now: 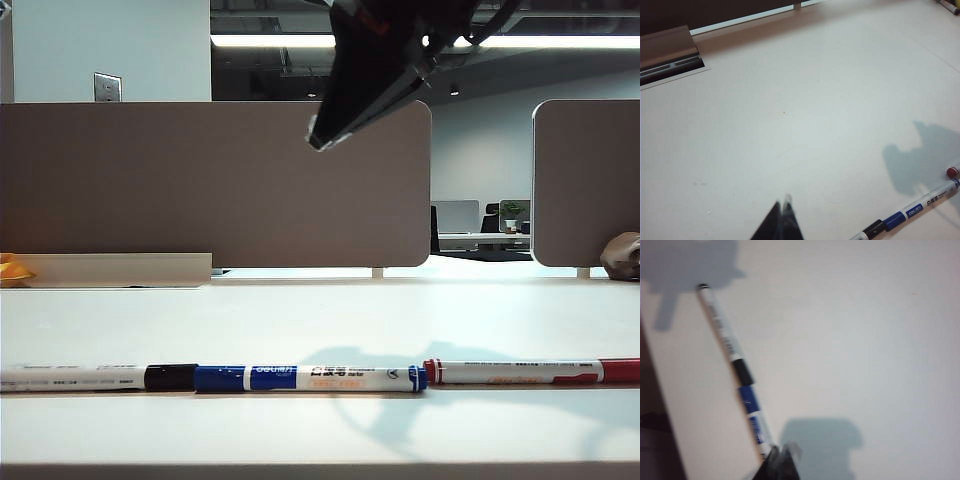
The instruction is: Pick up the markers one by one and line them up horizontally in a straight line on the table.
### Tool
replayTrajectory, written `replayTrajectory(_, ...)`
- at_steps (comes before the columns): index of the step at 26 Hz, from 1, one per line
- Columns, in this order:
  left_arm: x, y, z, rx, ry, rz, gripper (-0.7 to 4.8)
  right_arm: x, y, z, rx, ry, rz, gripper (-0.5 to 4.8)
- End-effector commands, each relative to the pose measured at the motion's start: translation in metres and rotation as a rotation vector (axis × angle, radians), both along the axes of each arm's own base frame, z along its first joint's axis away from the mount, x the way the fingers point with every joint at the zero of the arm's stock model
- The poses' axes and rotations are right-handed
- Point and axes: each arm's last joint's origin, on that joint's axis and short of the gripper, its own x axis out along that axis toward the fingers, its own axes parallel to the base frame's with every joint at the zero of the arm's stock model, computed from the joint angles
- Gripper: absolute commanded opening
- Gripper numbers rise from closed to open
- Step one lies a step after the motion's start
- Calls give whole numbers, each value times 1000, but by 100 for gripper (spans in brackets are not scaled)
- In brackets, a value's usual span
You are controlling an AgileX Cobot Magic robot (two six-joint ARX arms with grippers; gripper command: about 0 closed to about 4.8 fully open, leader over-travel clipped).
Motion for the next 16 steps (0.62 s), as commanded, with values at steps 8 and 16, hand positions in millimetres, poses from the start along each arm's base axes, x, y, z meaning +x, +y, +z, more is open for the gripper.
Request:
replayTrajectory(8,-1,-3,-1,-34,1,-124,-6,-42,-6,-52,-9,131,-1,-4)
replayTrajectory(16,-6,-4,-9,-10,75,-175,-6,-47,-12,-78,-44,160,-12,-4)
